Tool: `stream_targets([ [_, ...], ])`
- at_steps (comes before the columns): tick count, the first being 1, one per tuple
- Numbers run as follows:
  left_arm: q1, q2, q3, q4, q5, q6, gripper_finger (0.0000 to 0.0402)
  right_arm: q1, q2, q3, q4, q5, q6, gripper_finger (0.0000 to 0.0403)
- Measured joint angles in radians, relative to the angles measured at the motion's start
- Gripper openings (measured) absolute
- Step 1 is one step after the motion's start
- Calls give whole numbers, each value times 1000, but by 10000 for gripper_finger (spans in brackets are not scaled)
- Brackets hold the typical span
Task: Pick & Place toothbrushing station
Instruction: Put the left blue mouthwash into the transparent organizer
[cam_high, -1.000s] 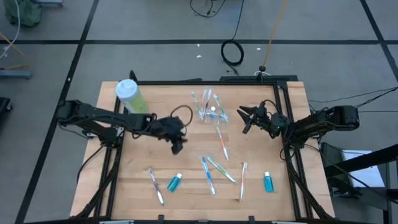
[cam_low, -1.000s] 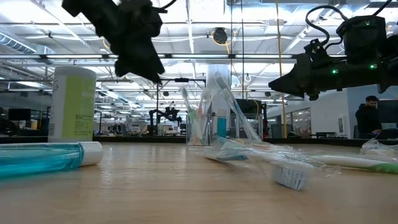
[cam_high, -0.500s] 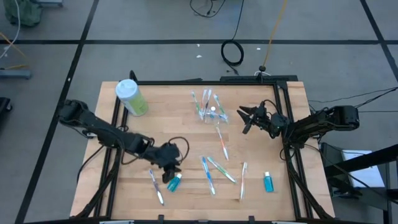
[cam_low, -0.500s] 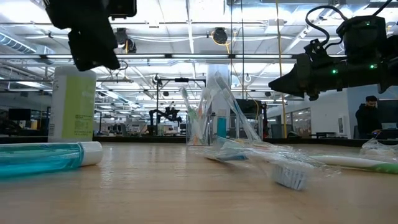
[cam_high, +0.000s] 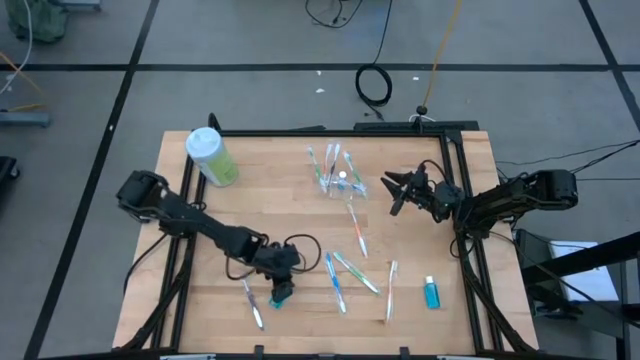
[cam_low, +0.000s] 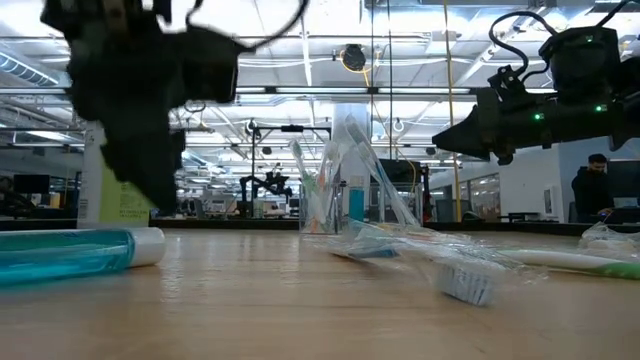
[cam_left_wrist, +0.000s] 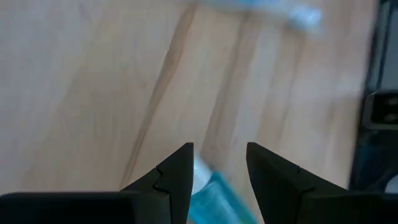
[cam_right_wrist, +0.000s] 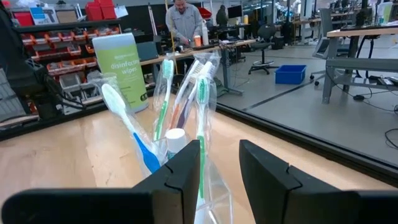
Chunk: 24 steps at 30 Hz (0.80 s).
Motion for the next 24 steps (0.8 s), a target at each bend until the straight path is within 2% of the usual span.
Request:
stream_targets([
  [4, 13, 52, 0, -17, 56, -18, 155, 0, 0, 0, -16, 0, 0, 105],
  [7, 24, 74, 0, -38, 56, -17, 155, 0, 0, 0, -18, 0, 0, 105],
  [19, 53, 69, 0, -66, 127, -58, 155, 0, 0, 0, -18, 0, 0, 105],
  [24, 107, 69, 0, -85, 133, -73, 154, 0, 0, 0, -18, 0, 0, 105],
])
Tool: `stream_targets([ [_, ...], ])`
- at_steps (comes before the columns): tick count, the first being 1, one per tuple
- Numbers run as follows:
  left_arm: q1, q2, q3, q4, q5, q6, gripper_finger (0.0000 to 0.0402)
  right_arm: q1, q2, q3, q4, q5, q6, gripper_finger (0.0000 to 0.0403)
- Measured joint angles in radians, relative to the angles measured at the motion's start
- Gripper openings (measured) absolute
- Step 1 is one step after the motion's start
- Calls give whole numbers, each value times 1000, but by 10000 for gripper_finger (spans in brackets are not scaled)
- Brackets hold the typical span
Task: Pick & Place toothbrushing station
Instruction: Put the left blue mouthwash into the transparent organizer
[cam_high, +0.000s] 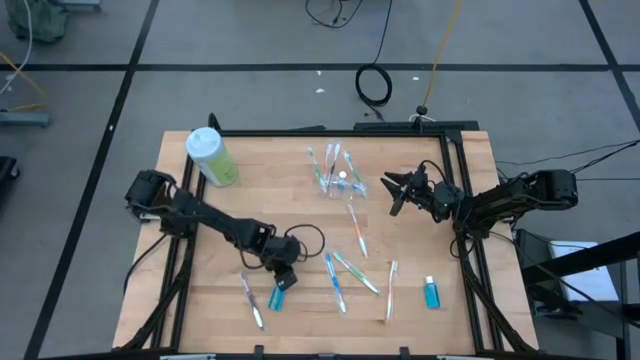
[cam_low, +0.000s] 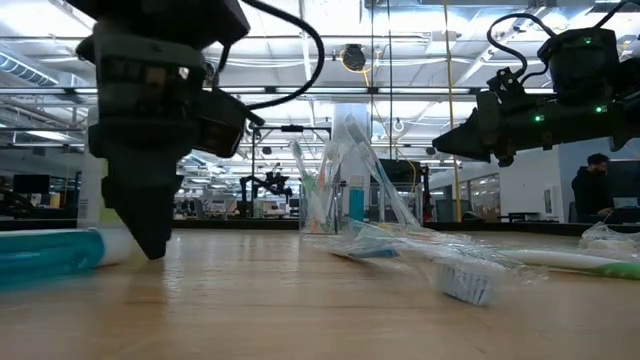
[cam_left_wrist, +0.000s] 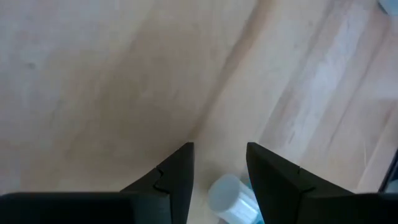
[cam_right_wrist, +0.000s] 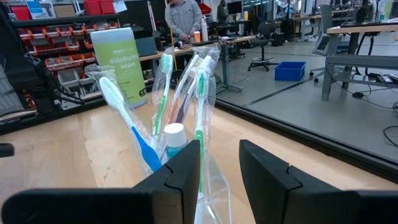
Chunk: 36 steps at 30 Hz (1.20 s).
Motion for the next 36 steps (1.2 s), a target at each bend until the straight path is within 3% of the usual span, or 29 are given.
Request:
stream_targets([
  [10, 35, -2, 2, -112, 151, -150, 154, 0, 0, 0, 0, 0, -1, 105],
  [22, 2, -2, 1, -120, 189, -222, 154, 0, 0, 0, 0, 0, -1, 105],
  [29, 27, -72, -2, -132, 234, -271, 154, 0, 0, 0, 0, 0, 0, 105],
  [36, -20, -99, -2, -140, 282, -483, 154, 0, 0, 0, -13, 0, -1, 105],
])
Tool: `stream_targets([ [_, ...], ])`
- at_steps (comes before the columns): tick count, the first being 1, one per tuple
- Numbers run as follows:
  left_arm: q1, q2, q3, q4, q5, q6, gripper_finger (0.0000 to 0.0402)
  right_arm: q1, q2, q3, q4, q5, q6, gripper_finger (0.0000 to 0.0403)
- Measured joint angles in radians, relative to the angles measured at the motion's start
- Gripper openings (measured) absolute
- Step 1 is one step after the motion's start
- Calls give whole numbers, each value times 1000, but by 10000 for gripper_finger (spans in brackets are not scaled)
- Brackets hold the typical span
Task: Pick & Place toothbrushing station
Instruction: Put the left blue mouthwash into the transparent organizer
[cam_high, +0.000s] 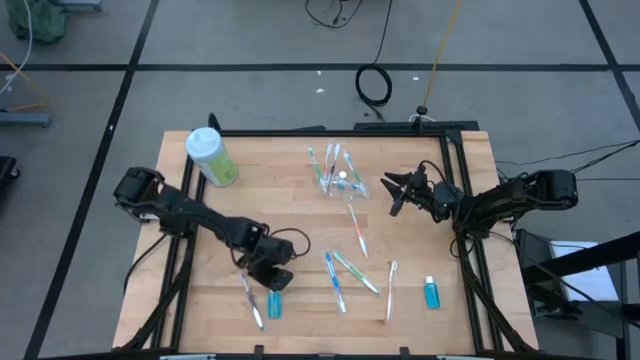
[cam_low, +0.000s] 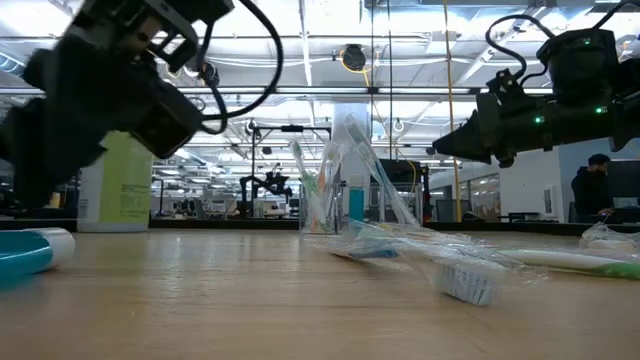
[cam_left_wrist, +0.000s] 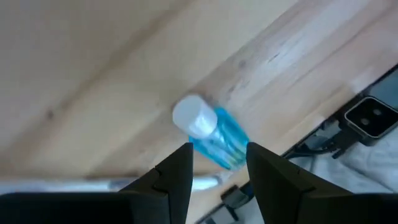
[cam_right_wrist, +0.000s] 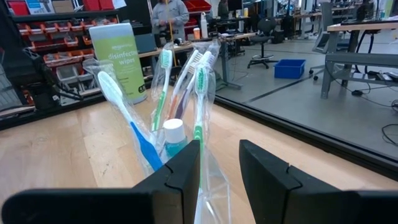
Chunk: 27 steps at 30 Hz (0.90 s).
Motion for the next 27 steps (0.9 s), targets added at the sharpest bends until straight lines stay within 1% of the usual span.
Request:
stream_targets([
  [4, -51, 9, 0, 2, -9, -139, 154, 0, 0, 0, -1, 0, -10, 105],
  [7, -74, 9, 0, -3, -50, -190, 154, 0, 0, 0, -2, 0, -23, 105],
  [12, -76, 9, 0, -8, -161, -189, 154, 0, 0, 0, -1, 0, -29, 105],
  [14, -75, 9, 0, -14, -189, -180, 154, 0, 0, 0, -1, 0, -27, 105],
  [21, -79, 24, 0, -9, -208, -187, 154, 0, 0, 0, -1, 0, -26, 105],
  [27, -85, 69, -2, 18, -185, -197, 154, 0, 0, 0, -9, 0, -26, 105],
])
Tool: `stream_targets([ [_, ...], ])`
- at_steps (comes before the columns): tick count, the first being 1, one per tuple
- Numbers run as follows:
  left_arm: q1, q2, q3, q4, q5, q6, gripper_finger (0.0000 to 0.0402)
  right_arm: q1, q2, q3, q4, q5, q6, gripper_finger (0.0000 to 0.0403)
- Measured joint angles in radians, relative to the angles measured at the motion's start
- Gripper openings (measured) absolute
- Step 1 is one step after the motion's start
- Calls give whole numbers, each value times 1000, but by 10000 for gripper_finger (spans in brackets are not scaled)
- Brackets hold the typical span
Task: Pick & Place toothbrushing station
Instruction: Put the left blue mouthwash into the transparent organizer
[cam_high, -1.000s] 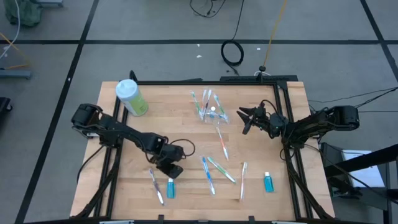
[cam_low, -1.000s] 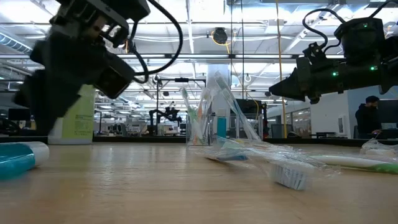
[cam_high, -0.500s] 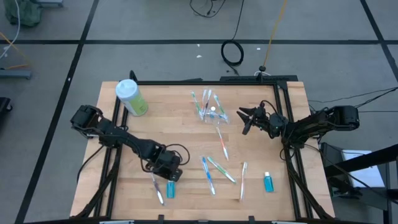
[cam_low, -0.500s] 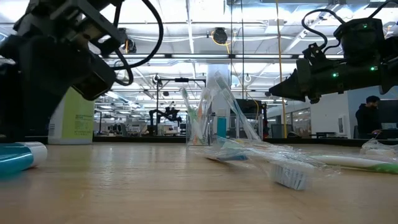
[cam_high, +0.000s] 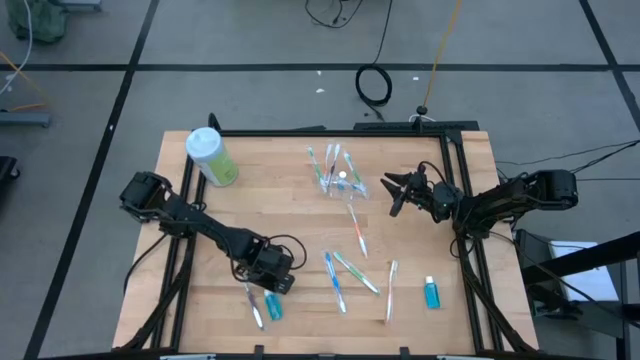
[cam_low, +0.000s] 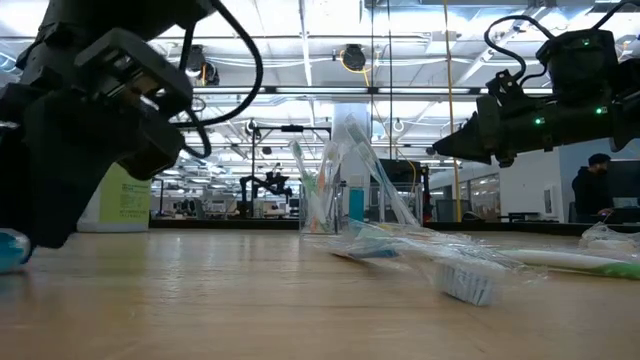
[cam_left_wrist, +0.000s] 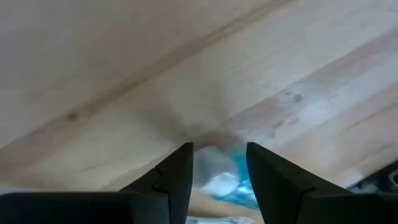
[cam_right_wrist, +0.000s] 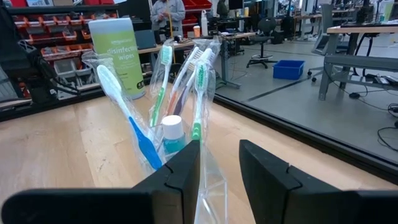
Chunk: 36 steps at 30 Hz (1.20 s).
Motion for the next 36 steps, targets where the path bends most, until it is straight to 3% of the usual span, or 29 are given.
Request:
stream_targets([
  [7, 5, 0, 0, 46, 5, 51, 154, 0, 0, 0, 1, 0, -1, 105],
  [15, 100, -11, 1, 53, 71, 386, 154, 0, 0, 0, 1, 0, 0, 105],
  [22, 127, -11, 9, 53, 171, 1221, 154, 0, 0, 0, 1, 1, -25, 105],
  [27, 84, -11, 9, 46, 180, 1573, 154, 0, 0, 0, 1, 2, -26, 105],
  [32, 11, -11, 9, 46, 113, 1882, 154, 0, 0, 0, 1, 2, -26, 105],
  [36, -58, -11, 8, 37, -65, 2128, 154, 0, 0, 0, 1, 2, -26, 105],
])
